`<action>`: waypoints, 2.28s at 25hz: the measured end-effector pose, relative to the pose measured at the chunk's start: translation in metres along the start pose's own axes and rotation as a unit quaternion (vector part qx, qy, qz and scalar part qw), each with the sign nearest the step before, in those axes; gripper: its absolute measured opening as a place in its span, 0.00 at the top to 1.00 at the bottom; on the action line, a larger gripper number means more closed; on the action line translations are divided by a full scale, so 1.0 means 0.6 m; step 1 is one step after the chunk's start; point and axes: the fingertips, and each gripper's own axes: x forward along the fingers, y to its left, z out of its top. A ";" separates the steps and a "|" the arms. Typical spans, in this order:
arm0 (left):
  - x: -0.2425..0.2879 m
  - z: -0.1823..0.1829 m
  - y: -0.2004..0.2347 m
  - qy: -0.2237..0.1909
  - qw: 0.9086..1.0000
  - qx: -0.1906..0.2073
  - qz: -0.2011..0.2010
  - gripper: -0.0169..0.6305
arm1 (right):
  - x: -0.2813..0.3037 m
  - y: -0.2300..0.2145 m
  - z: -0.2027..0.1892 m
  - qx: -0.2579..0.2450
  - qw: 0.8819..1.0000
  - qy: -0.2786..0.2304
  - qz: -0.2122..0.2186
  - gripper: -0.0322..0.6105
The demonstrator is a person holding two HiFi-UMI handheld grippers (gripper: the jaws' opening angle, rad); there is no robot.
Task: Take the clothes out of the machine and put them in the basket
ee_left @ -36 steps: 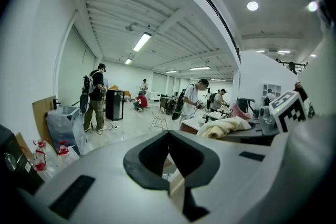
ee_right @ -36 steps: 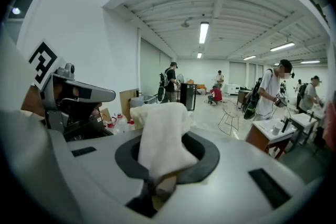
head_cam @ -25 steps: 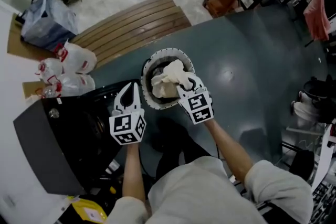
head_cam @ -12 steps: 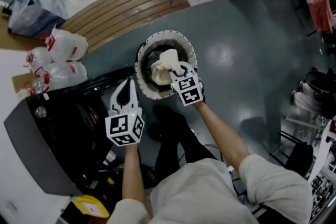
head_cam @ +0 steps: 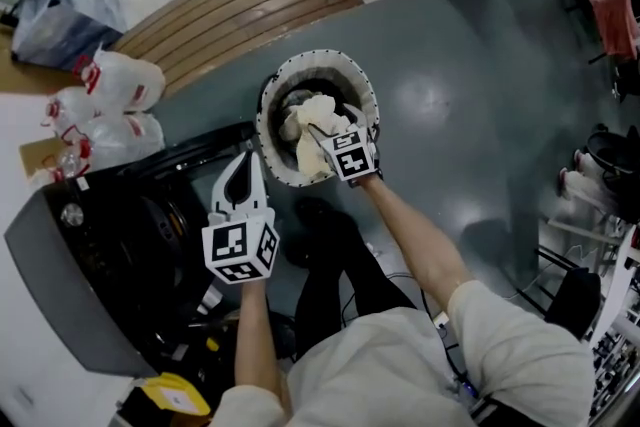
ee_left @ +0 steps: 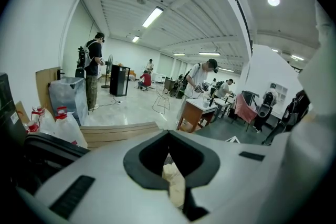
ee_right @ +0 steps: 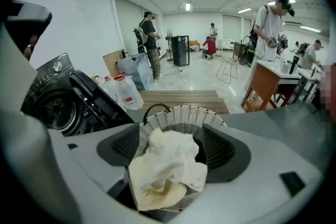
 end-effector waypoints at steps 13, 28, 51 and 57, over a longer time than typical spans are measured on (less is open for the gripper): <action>-0.020 0.020 -0.015 -0.006 1.000 -0.004 -0.002 0.95 | -0.107 0.025 0.046 0.003 0.999 -0.049 0.014 0.68; -0.163 0.083 0.041 -0.049 0.996 -0.024 0.064 0.95 | -0.305 0.168 0.180 -0.055 0.987 -0.130 0.082 0.92; -0.630 0.109 0.223 -0.146 0.939 -0.084 0.301 0.95 | -0.486 0.654 0.351 -0.257 0.898 -0.211 0.288 0.92; -0.707 0.147 0.208 -0.180 0.927 -0.070 0.323 0.95 | -0.554 0.677 0.384 -0.272 0.883 -0.245 0.294 0.92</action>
